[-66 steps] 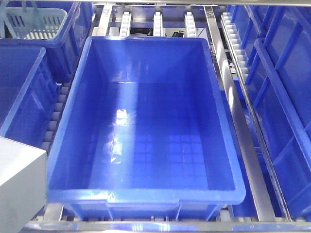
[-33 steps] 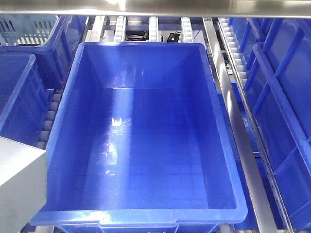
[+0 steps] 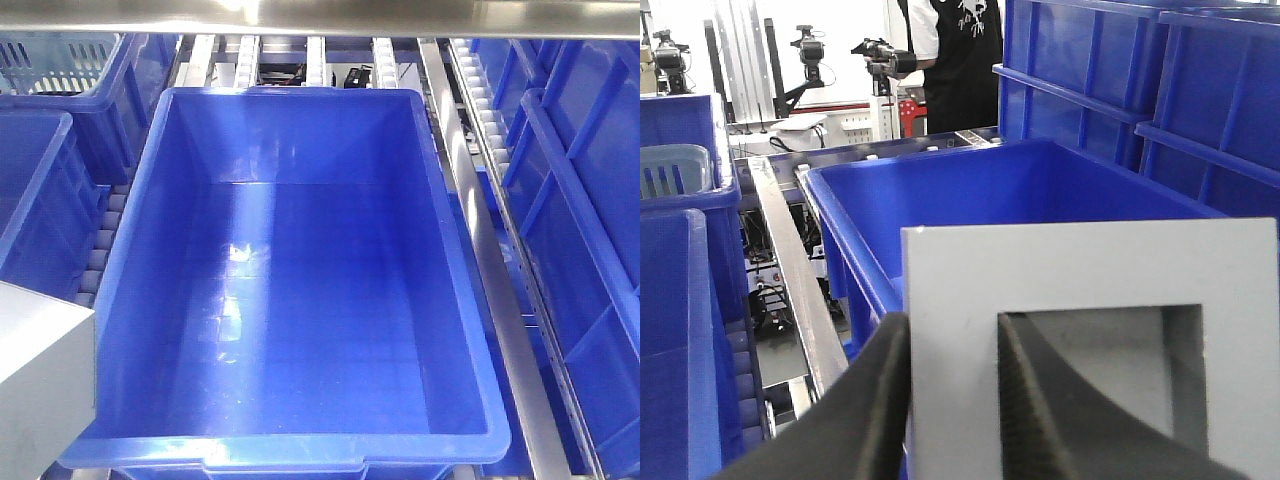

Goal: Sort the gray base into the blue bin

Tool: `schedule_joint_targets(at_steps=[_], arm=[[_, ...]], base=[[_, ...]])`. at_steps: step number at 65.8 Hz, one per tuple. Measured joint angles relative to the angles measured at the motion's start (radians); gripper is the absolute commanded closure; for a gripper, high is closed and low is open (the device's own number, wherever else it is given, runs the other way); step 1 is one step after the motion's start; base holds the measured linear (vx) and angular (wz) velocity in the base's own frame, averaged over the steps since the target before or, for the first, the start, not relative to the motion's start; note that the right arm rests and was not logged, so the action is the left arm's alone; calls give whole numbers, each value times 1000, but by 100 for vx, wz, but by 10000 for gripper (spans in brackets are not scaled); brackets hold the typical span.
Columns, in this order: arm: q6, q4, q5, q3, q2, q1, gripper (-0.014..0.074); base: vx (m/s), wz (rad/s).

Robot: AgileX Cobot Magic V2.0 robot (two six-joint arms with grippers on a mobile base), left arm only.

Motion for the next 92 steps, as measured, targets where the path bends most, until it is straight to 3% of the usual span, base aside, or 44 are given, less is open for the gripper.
schedule_joint_targets(at_steps=[76,92], arm=[[0,-7,-5,0,0,0,602],[0,-12,-109,0,63,0,592]], base=[[0,0],[0,0]])
